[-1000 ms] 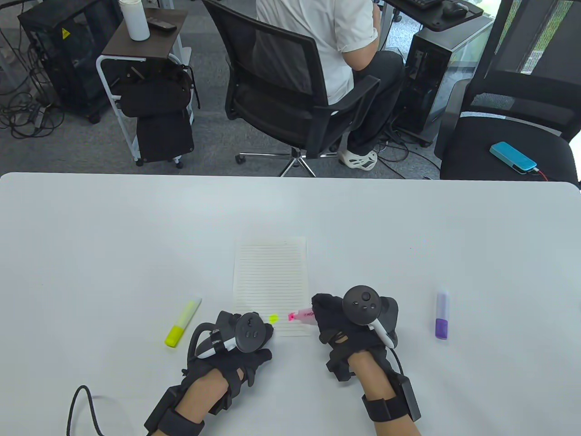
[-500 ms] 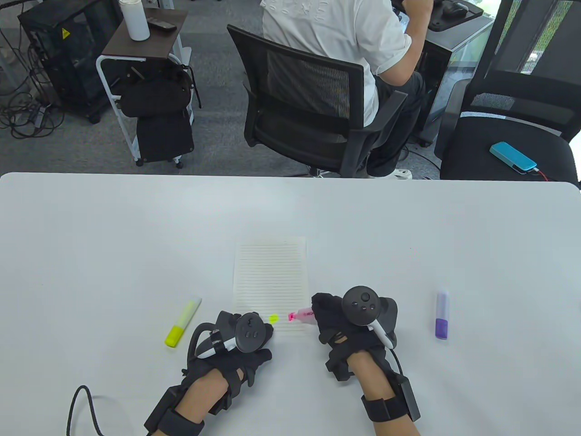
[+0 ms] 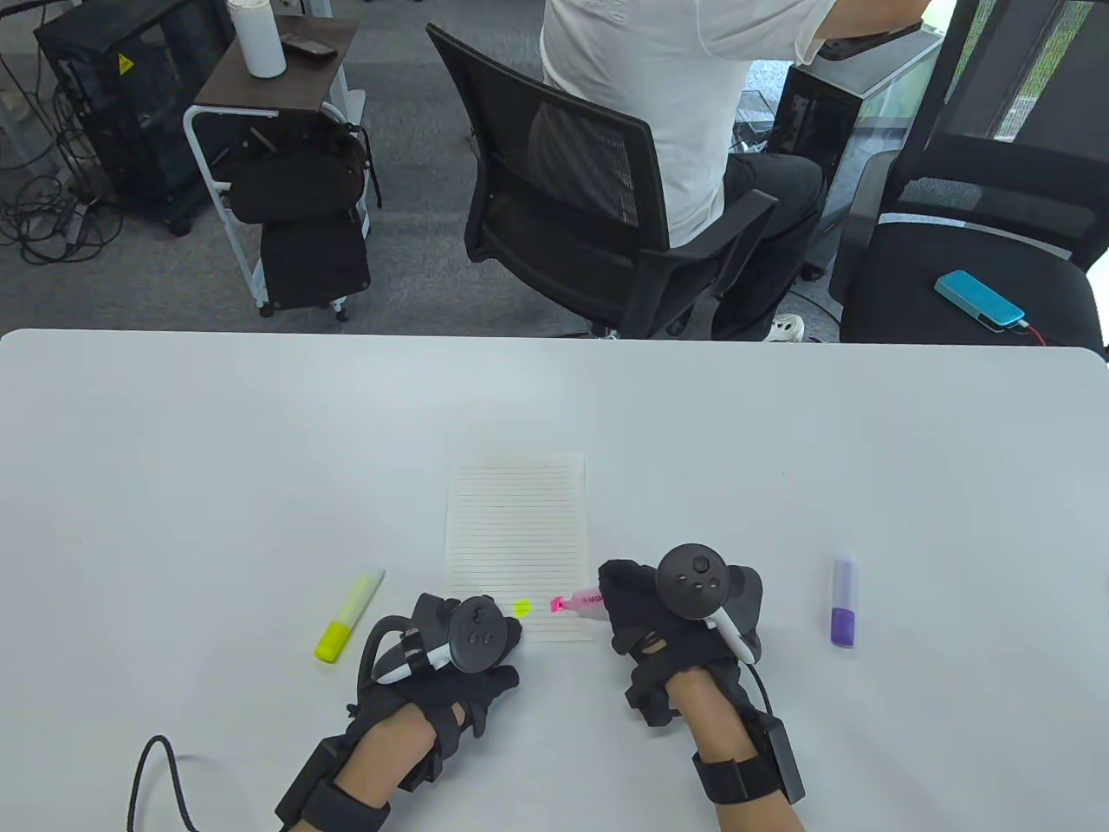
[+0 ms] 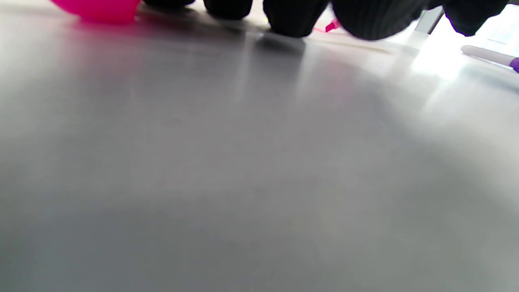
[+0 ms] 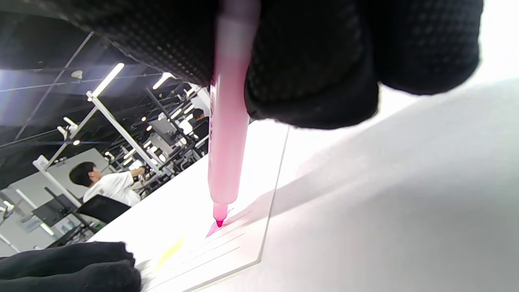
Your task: Apply highlighter ink on paper
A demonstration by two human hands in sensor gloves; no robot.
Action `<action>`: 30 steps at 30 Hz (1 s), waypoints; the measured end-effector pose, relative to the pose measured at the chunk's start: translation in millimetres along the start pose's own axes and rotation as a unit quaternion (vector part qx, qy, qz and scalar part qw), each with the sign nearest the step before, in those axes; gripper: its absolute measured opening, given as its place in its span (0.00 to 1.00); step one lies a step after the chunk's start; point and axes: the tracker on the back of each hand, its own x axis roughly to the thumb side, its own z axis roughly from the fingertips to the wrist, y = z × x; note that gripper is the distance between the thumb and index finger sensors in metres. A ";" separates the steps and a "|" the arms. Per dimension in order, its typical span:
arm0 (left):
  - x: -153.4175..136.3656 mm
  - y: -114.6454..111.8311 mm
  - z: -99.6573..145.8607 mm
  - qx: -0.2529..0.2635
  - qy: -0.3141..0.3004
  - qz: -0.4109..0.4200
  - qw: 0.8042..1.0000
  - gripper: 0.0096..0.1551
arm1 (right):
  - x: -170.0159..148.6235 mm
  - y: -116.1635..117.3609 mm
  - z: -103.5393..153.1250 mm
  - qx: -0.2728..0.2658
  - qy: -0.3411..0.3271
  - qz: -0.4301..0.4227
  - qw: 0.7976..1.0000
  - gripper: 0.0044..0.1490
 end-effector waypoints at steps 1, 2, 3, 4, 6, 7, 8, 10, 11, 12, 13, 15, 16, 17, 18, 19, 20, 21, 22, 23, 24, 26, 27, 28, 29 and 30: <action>0.0 0.0 0.0 0.000 0.000 0.000 1.000 0.39 | 0.2 0.6 0.2 -0.006 -0.002 0.004 1.000 0.22; 0.0 0.0 0.0 0.000 0.000 0.000 1.000 0.39 | 0.0 1.1 0.3 -0.012 -0.002 0.005 1.000 0.22; 0.0 0.0 0.0 0.000 0.000 0.000 1.000 0.39 | 0.0 1.5 0.5 -0.019 -0.002 0.004 1.000 0.22; 0.0 0.0 0.0 0.000 0.000 0.000 1.000 0.39 | -0.3 1.8 0.1 -0.026 -0.001 0.007 1.000 0.22; 0.0 0.0 0.0 0.000 0.000 0.000 1.000 0.39 | -1.1 1.6 0.1 -0.022 0.004 0.006 1.000 0.22; 0.0 0.0 0.0 0.000 0.000 0.000 1.000 0.39 | -1.3 1.1 0.2 -0.019 0.007 0.000 1.000 0.22; 0.0 0.0 0.0 0.000 0.000 0.000 1.000 0.39 | -1.4 0.6 -0.1 -0.011 0.008 -0.001 1.000 0.22; 0.0 0.0 0.0 0.000 0.000 0.000 1.000 0.39 | -1.2 -0.2 0.2 0.000 0.010 -0.006 1.000 0.21; 0.0 0.0 0.0 0.000 0.000 0.000 1.000 0.39 | -0.9 0.0 0.4 -0.004 0.009 -0.005 1.000 0.21; 0.0 0.0 0.0 0.000 0.000 0.000 1.000 0.39 | -1.0 0.3 0.4 -0.008 0.008 -0.003 1.000 0.21; 0.0 0.0 0.0 0.000 0.000 0.000 1.000 0.39 | -1.3 0.8 0.7 -0.017 0.008 -0.004 1.000 0.22; 0.0 0.0 0.0 0.000 0.000 0.000 1.000 0.39 | -2.0 0.8 0.3 -0.030 0.011 -0.001 0.999 0.22; 0.0 0.0 0.0 0.000 0.000 0.000 1.000 0.39 | -2.1 0.6 0.4 -0.029 0.015 0.002 0.999 0.22; 0.0 0.0 0.0 0.000 0.000 0.000 1.000 0.39 | -2.3 -0.1 0.8 -0.023 0.015 0.001 1.000 0.22; 0.0 0.0 0.0 0.000 0.000 0.000 1.000 0.39 | -2.8 -0.7 0.4 -0.012 0.018 -0.006 1.000 0.22; 0.0 0.0 0.0 0.000 0.000 0.000 1.000 0.39 | -2.9 -0.9 0.5 -0.007 0.020 -0.009 1.000 0.21; 0.0 0.0 0.0 0.000 0.000 0.000 1.000 0.39 | -2.7 -1.1 0.6 -0.004 0.019 -0.011 1.000 0.21; 0.0 0.0 0.0 0.000 0.000 0.000 1.000 0.39 | -2.2 -0.8 0.9 -0.008 0.017 -0.008 1.000 0.21; 0.0 0.0 0.0 0.000 0.000 0.000 1.000 0.39 | -2.3 -0.5 0.9 -0.012 0.017 -0.006 1.000 0.21; 0.0 0.0 0.0 0.000 0.000 0.000 1.000 0.39 | -2.3 0.4 1.3 -0.022 0.016 -0.007 1.000 0.22; 0.0 0.0 0.0 0.000 0.000 0.000 1.000 0.39 | -2.4 0.9 1.0 -0.031 0.015 -0.004 0.999 0.22; 0.0 0.0 0.0 0.000 0.000 0.000 1.000 0.39 | -3.1 0.9 0.6 -0.025 0.018 -0.001 1.000 0.22; 0.0 0.0 0.0 0.000 0.000 0.000 1.000 0.39 | -3.6 0.2 0.5 -0.020 0.020 -0.005 1.000 0.22; 0.0 0.0 0.0 0.000 0.000 0.000 1.000 0.39 | -3.7 -0.3 0.3 -0.016 0.021 -0.005 1.000 0.21; 0.1 -0.1 0.0 0.000 0.001 0.000 1.000 0.39 | -3.6 -1.4 0.8 -0.008 0.022 -0.007 1.000 0.21; 0.0 0.0 -0.1 0.000 0.001 0.000 1.000 0.39 | -3.6 -1.4 0.7 -0.010 0.022 -0.006 1.000 0.21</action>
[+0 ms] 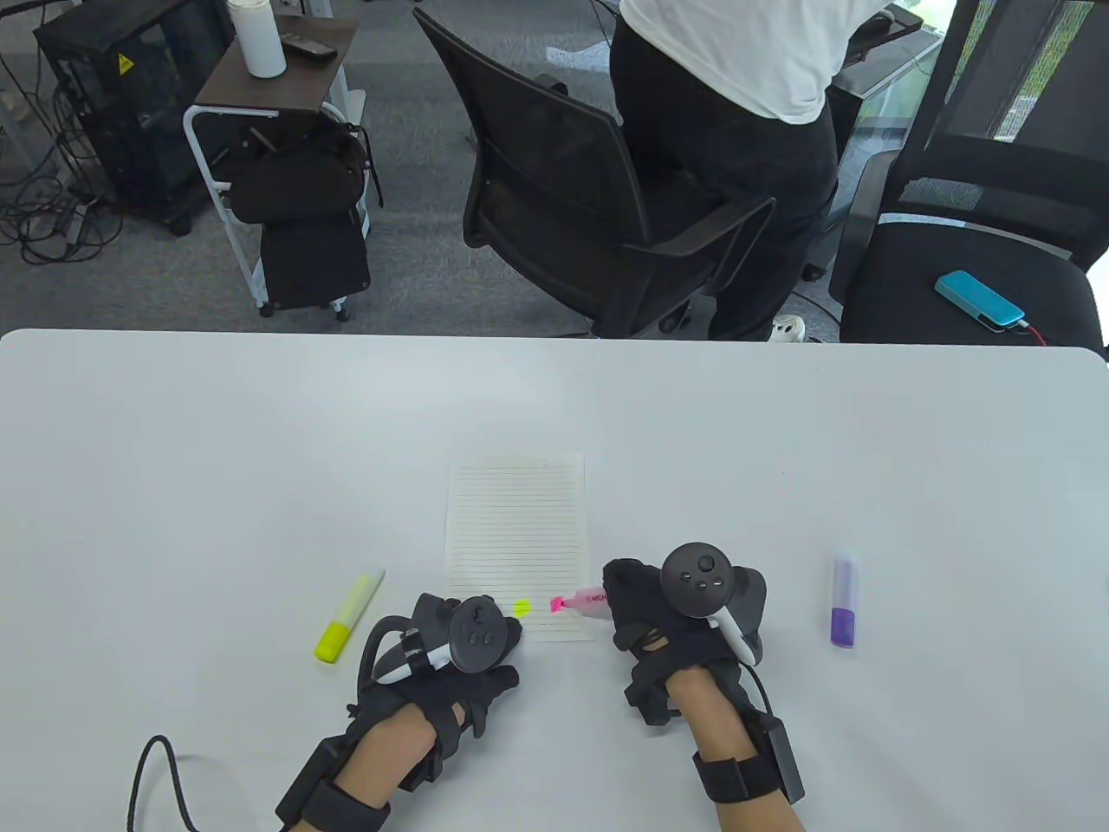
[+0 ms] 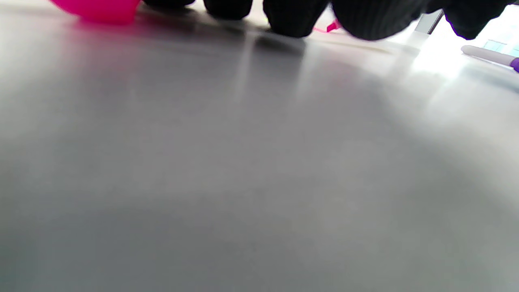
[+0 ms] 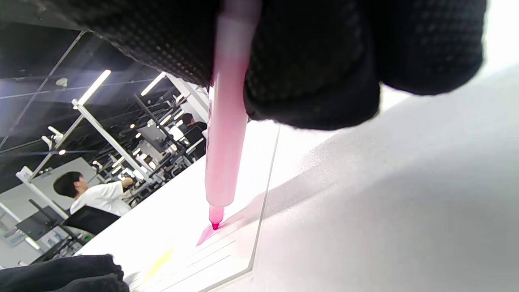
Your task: Apply highlighter ink on paper
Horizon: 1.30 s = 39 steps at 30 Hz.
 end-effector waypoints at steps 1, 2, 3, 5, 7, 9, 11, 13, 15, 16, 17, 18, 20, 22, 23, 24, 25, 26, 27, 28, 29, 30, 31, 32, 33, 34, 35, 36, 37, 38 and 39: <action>-0.1 0.0 -0.1 0.000 0.000 0.000 1.000 0.39 | 0.4 0.4 0.3 -0.006 -0.002 0.004 1.000 0.21; -0.1 0.1 -0.1 0.000 0.000 0.000 1.000 0.39 | 0.4 0.8 0.4 -0.010 -0.003 0.004 1.000 0.21; -0.1 0.0 -0.1 0.000 0.000 0.000 1.000 0.39 | 0.6 1.7 0.6 -0.018 -0.005 0.003 1.000 0.22; -0.1 0.0 -0.1 0.000 0.000 0.000 1.000 0.39 | 0.2 2.8 -0.1 -0.019 -0.004 0.007 1.000 0.22; -0.1 0.0 -0.1 0.000 0.000 0.000 1.000 0.39 | -0.2 1.4 -0.1 -0.013 0.000 0.007 1.000 0.22; -0.1 0.0 -0.1 0.000 0.000 0.000 1.000 0.39 | -0.1 -0.4 0.0 -0.004 0.002 0.006 1.000 0.21; -0.1 0.0 -0.1 0.000 0.000 0.000 1.000 0.39 | 0.4 -0.6 0.2 -0.004 0.001 0.007 1.000 0.21; -0.1 0.0 -0.1 0.000 0.000 0.000 1.000 0.39 | 0.2 0.6 0.0 -0.011 -0.002 0.007 1.000 0.21; -0.1 0.0 -0.1 0.000 0.000 0.000 1.000 0.39 | 0.1 2.6 -0.5 -0.018 -0.002 0.010 1.000 0.22; -0.1 0.0 -0.1 0.000 0.000 0.000 1.000 0.39 | 0.0 2.8 -0.4 -0.016 -0.001 0.012 1.000 0.22; -0.1 0.0 -0.1 0.000 0.000 0.000 1.000 0.39 | 0.0 2.8 -0.4 -0.016 -0.001 0.012 1.000 0.22; -0.1 0.0 -0.1 0.000 0.000 0.000 1.000 0.39 | -0.3 2.6 -0.7 -0.017 -0.001 0.011 1.000 0.22; -0.1 0.0 -0.1 0.000 0.000 0.000 1.000 0.39 | 0.0 1.3 -1.0 -0.002 0.002 0.012 1.000 0.21; -0.1 0.0 -0.1 0.000 0.000 0.000 1.000 0.39 | 0.8 0.8 -0.7 0.004 0.002 0.009 1.000 0.21; -0.1 0.0 -0.1 0.000 0.000 0.000 1.000 0.39 | 1.3 1.0 -0.2 0.000 -0.001 0.012 1.000 0.21; -0.1 0.0 -0.1 0.000 0.000 0.000 1.000 0.39 | 1.3 1.4 -0.1 -0.007 -0.003 0.013 1.000 0.21; -0.1 0.0 -0.1 0.000 0.000 0.000 1.000 0.39 | 1.3 2.0 0.0 -0.012 -0.004 0.011 1.000 0.21; -0.1 0.0 -0.1 0.000 0.000 0.000 1.000 0.39 | 1.2 2.7 -0.2 -0.019 -0.005 0.011 1.000 0.22; -0.1 -0.1 -0.2 0.000 0.000 0.000 1.000 0.39 | 0.9 2.8 -0.7 -0.017 -0.003 0.016 1.000 0.22; -0.1 0.0 -0.2 0.000 0.000 -0.001 1.000 0.39 | 0.8 2.7 -0.6 -0.016 -0.002 0.016 1.000 0.22; -0.1 0.0 -0.2 0.000 0.000 0.000 1.000 0.39 | 0.4 1.8 -0.9 -0.009 0.000 0.013 1.000 0.21; -0.1 0.0 -0.3 0.000 0.000 0.000 1.000 0.39 | 0.4 0.7 -1.0 -0.001 0.002 0.011 1.000 0.21; -0.1 0.0 -0.3 0.000 0.000 0.000 1.000 0.39 | 0.7 -0.1 -0.6 0.002 0.003 0.010 1.000 0.21; -0.1 0.0 -0.3 0.000 0.000 0.000 1.000 0.39 | 1.4 -0.2 -0.1 -0.002 0.000 0.014 1.000 0.21; -0.1 -0.1 -0.3 0.000 0.000 0.000 1.000 0.39 | 1.7 0.0 0.0 -0.004 -0.002 0.016 1.000 0.21; -0.1 -0.1 -0.4 0.000 0.000 -0.001 1.000 0.39 | 2.1 0.4 0.1 -0.004 -0.004 0.016 1.000 0.21; -0.1 -0.1 -0.3 0.000 0.000 -0.001 1.000 0.39 | 3.2 1.3 0.5 -0.004 -0.007 0.010 1.000 0.21; -0.2 -0.2 -0.3 0.000 0.000 -0.001 1.000 0.39 | 3.8 2.0 0.4 -0.005 -0.009 0.008 1.000 0.21; -0.2 -0.2 -0.4 0.000 0.000 -0.001 1.000 0.39 | 4.5 2.6 0.2 -0.003 -0.009 0.010 1.000 0.21; -0.2 -0.2 -0.4 0.000 0.000 0.000 1.000 0.39 | 4.9 2.7 0.4 -0.001 -0.007 0.019 1.000 0.21; -0.3 -0.3 -0.4 -0.001 0.000 0.000 1.000 0.39 | 4.8 2.3 0.2 -0.002 -0.006 0.022 1.000 0.21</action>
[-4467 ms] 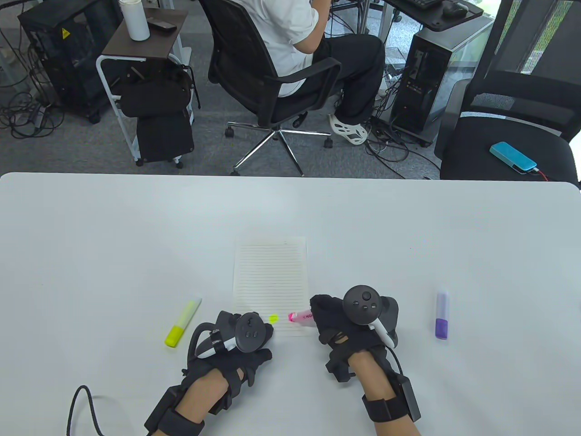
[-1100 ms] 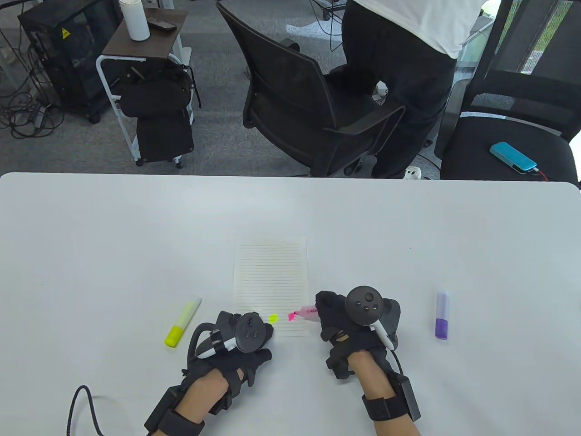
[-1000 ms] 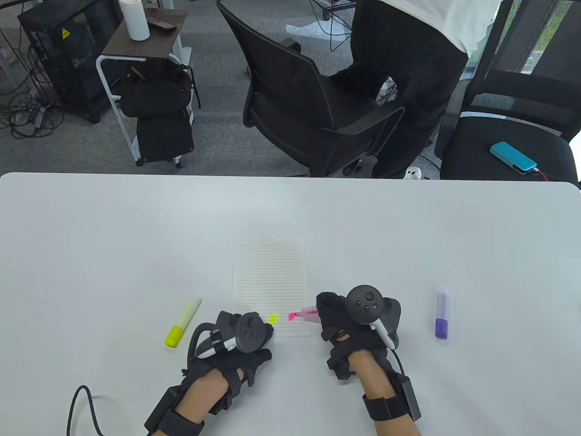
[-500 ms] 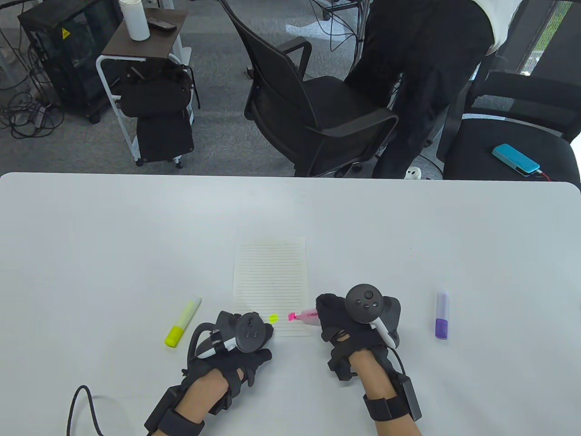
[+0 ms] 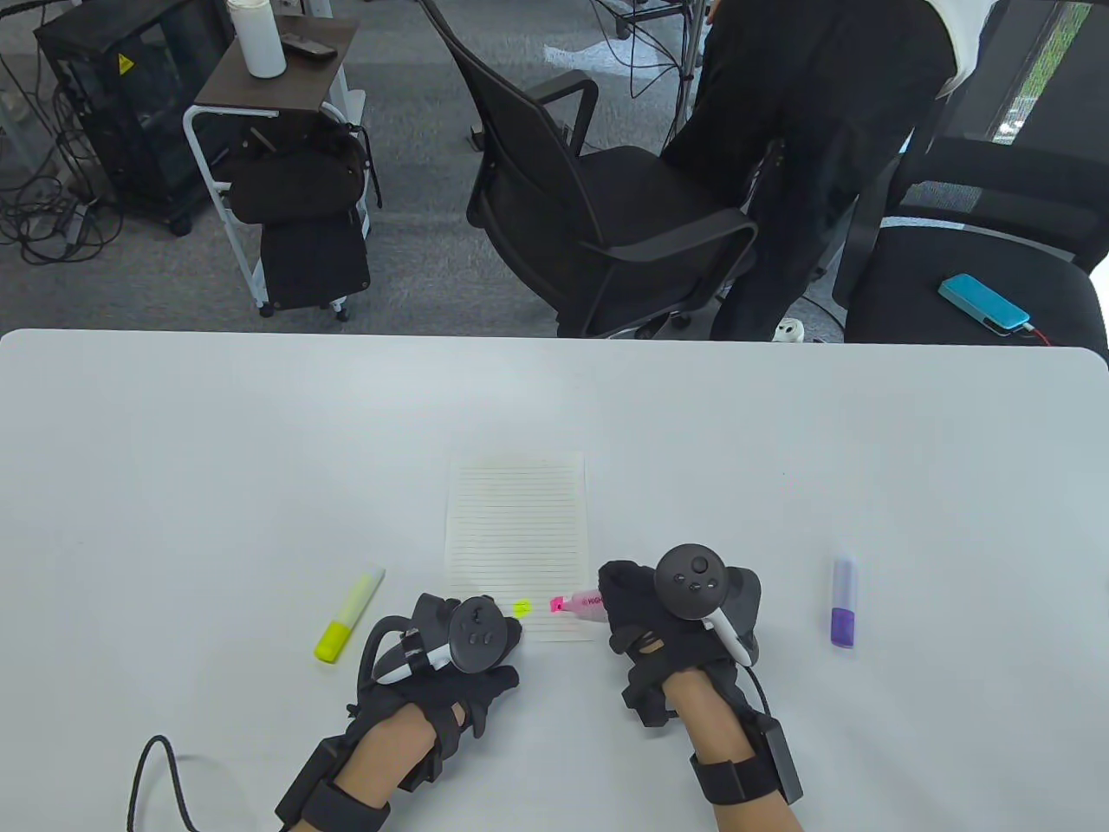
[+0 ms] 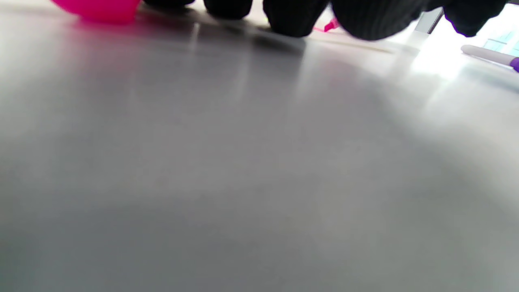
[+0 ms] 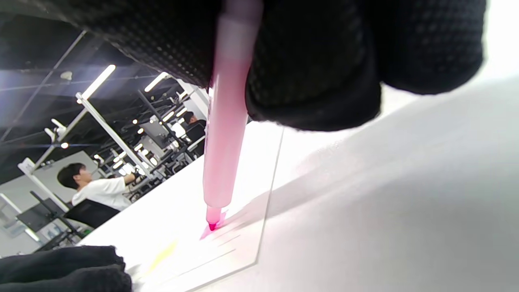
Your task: Apply highlighter ink on paper
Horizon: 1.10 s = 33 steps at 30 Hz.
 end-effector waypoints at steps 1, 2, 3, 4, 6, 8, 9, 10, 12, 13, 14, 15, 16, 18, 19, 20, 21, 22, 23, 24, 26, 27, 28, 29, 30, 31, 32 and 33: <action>0.0 0.0 0.0 0.000 0.000 0.000 1.000 0.39 | -0.6 -0.8 0.1 0.000 0.004 0.000 1.000 0.21; 0.0 -0.1 0.0 0.000 0.000 0.000 1.000 0.39 | -0.9 -1.7 0.4 0.000 0.006 0.000 1.000 0.21; 0.0 -0.1 -0.1 0.000 0.000 0.000 1.000 0.39 | -0.9 -2.2 0.6 -0.002 0.005 0.001 1.000 0.21; 0.0 0.0 -0.1 0.000 0.000 0.000 1.000 0.39 | -0.7 -2.5 0.9 -0.002 0.003 0.002 1.000 0.21; 0.0 0.0 -0.1 0.000 0.000 0.000 1.000 0.39 | -0.2 -0.8 0.4 0.003 -0.006 -0.007 1.000 0.21; 0.0 0.0 -0.1 0.000 0.000 0.000 1.000 0.39 | 0.5 0.8 0.1 0.008 -0.005 -0.020 1.000 0.21; 0.0 0.0 -0.1 0.000 0.000 0.000 1.000 0.39 | 0.3 1.3 -0.3 0.008 -0.003 -0.008 1.000 0.21; 0.0 0.0 -0.1 0.000 0.000 0.000 1.000 0.39 | -1.0 0.8 -0.4 0.009 -0.001 0.001 1.000 0.21; 0.3 -0.1 -0.1 0.000 0.000 0.000 1.000 0.39 | -2.6 -1.0 -0.5 0.007 0.005 -0.006 1.000 0.21; 0.3 0.0 -0.1 0.000 0.000 -0.001 1.000 0.39 | -2.6 -1.6 -0.3 0.005 0.005 -0.003 1.000 0.21; 0.1 0.0 -0.1 0.000 0.000 -0.001 1.000 0.39 | -2.2 -2.3 0.1 0.001 0.003 0.002 1.000 0.21; 0.1 0.0 -0.1 0.000 0.000 0.000 1.000 0.39 | -1.3 -1.7 0.4 0.002 -0.001 -0.001 1.000 0.21; 0.1 0.0 -0.1 0.000 0.000 0.000 1.000 0.39 | -0.6 -0.5 0.2 0.004 -0.005 -0.006 1.000 0.21; 0.0 -0.1 0.0 0.000 0.000 0.000 1.000 0.39 | 1.1 3.9 -0.4 0.015 -0.009 -0.017 1.000 0.21; -0.1 -0.2 -0.1 0.000 0.000 0.000 1.000 0.39 | 1.1 4.2 -0.3 0.015 -0.007 -0.009 1.000 0.21; -0.2 -0.2 -0.1 0.000 0.000 0.000 1.000 0.39 | 0.6 3.5 -1.0 0.012 -0.005 0.000 1.000 0.21; -0.2 -0.2 -0.1 0.000 0.000 0.000 1.000 0.39 | 0.2 2.7 -0.8 0.014 -0.002 0.002 1.000 0.21; -0.1 -0.2 -0.2 0.000 0.000 0.000 1.000 0.39 | -0.9 0.6 -0.4 0.011 0.003 0.003 1.000 0.21; -0.1 -0.2 -0.2 0.000 0.000 0.000 1.000 0.39 | -1.8 -0.9 -0.2 0.006 0.006 0.005 1.000 0.21; -0.2 -0.3 -0.2 0.000 0.000 0.000 1.000 0.39 | -2.4 -2.5 0.2 0.002 0.007 0.010 1.000 0.21; -0.2 -0.3 -0.3 0.000 0.000 0.000 1.000 0.39 | -1.8 -2.4 0.5 0.002 0.001 0.005 1.000 0.21; -0.1 -0.3 -0.4 0.000 0.000 0.000 1.000 0.39 | -1.4 -1.0 0.2 0.004 -0.003 -0.003 1.000 0.21; -0.1 -0.4 -0.4 0.000 0.000 0.000 1.000 0.39 | -0.6 1.0 0.0 0.007 -0.008 -0.015 1.000 0.21; -0.2 -0.4 -0.5 0.000 0.000 0.000 1.000 0.39 | 0.6 3.6 -0.2 0.009 -0.012 -0.025 1.000 0.21; -0.3 -0.4 -0.5 0.000 0.000 0.000 1.000 0.39 | 1.4 4.9 -0.3 0.008 -0.013 -0.024 1.000 0.22; -0.3 -0.5 -0.5 0.000 0.000 0.000 1.000 0.39 | 2.0 6.2 -0.4 0.007 -0.013 -0.011 1.000 0.22; -0.3 -0.5 -0.5 0.000 0.000 0.000 1.000 0.39 | 2.1 6.6 -0.6 0.007 -0.012 -0.001 1.000 0.22; -0.3 -0.5 -0.6 0.000 0.000 0.000 1.000 0.39 | 1.0 5.7 -0.7 0.005 -0.008 0.014 1.000 0.22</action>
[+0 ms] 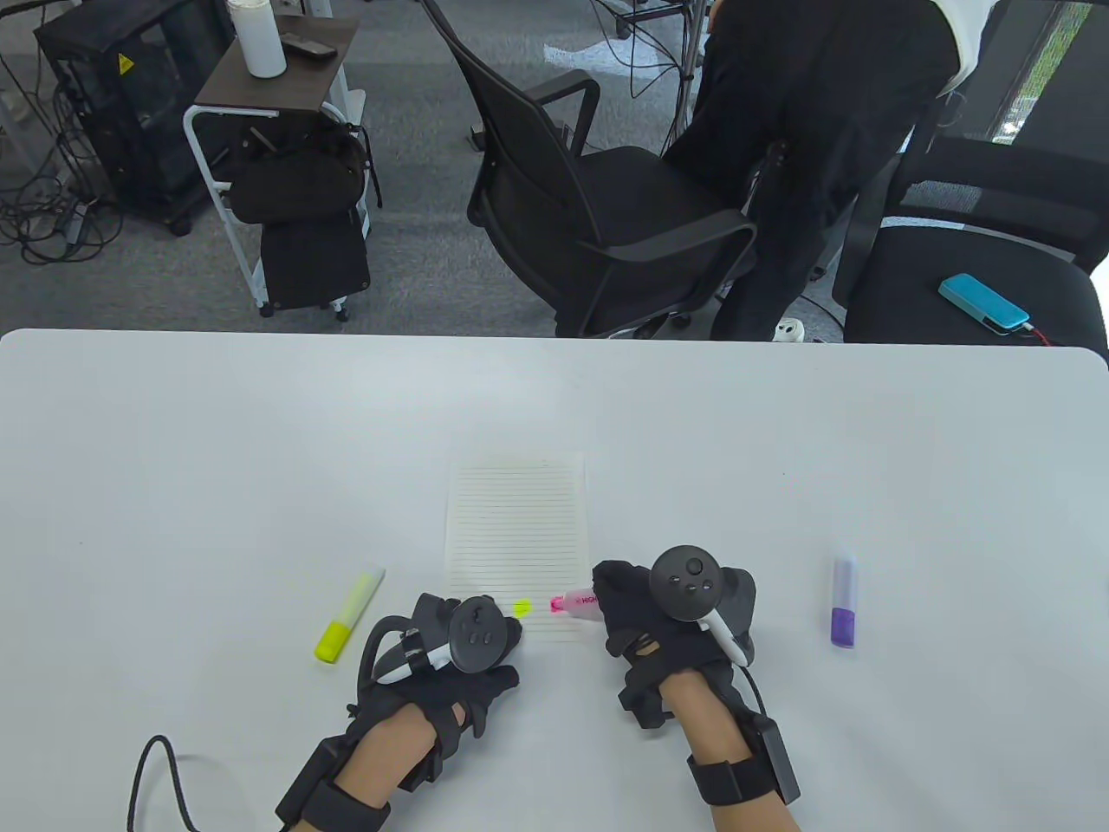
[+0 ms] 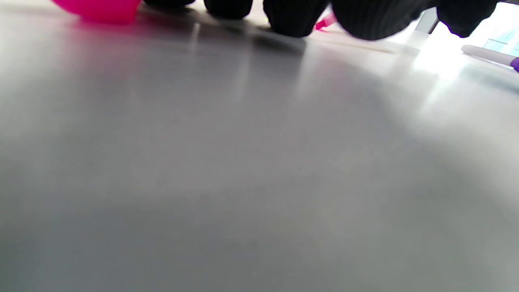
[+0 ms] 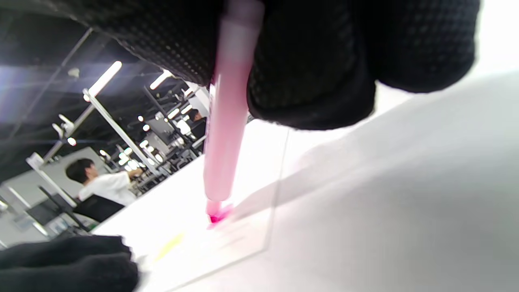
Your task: Apply highlighter ink on paper
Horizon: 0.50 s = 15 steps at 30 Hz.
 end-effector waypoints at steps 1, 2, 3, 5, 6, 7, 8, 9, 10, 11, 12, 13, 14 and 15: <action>0.0 -0.1 0.0 0.000 0.000 0.000 1.000 0.39 | -1.0 -1.4 0.2 -0.004 0.007 -0.003 1.000 0.22; 0.0 -0.1 0.0 0.000 0.000 0.000 1.000 0.39 | -1.2 -2.2 0.5 -0.006 0.010 -0.005 1.000 0.22; 0.0 -0.1 0.0 0.000 0.000 0.000 1.000 0.39 | -1.2 -3.4 0.9 -0.010 0.010 -0.004 1.000 0.21; 0.0 -0.2 -0.1 0.000 0.000 0.000 1.000 0.39 | -0.4 -3.5 1.2 -0.014 0.004 -0.002 1.000 0.21; 0.0 -0.2 -0.1 0.000 0.000 0.000 1.000 0.39 | 0.1 -2.5 1.1 -0.015 -0.001 -0.008 1.000 0.22; 0.0 -0.3 -0.1 0.000 0.000 0.000 1.000 0.39 | 0.9 -0.3 0.8 -0.016 -0.004 -0.018 1.000 0.22; 0.0 -0.3 -0.2 0.000 0.000 0.000 1.000 0.39 | 1.4 1.3 0.6 -0.015 -0.005 -0.020 1.000 0.22; -0.2 -0.3 -0.2 0.000 0.000 0.000 1.000 0.39 | 1.7 2.6 0.3 -0.013 -0.005 -0.015 1.000 0.22; -0.2 -0.3 -0.2 0.000 0.000 0.000 1.000 0.39 | 1.6 3.1 0.2 -0.011 -0.004 -0.007 1.000 0.22; -0.1 -0.3 -0.3 0.000 0.000 0.000 1.000 0.39 | 1.0 2.6 0.3 -0.014 -0.003 -0.002 1.000 0.22; -0.2 -0.3 -0.3 0.000 0.000 0.000 1.000 0.39 | 0.6 1.4 0.4 -0.014 0.001 0.000 1.000 0.22; -0.2 -0.3 -0.3 0.000 0.000 0.000 1.000 0.39 | 0.4 0.1 0.7 -0.013 0.005 0.001 1.000 0.22; -0.2 -0.3 -0.4 0.000 0.000 0.000 1.000 0.39 | 0.5 -0.5 1.1 -0.017 0.005 0.001 1.000 0.22; -0.3 -0.3 -0.4 0.000 0.000 0.000 1.000 0.39 | 1.1 -0.8 1.3 -0.021 0.002 0.003 1.000 0.22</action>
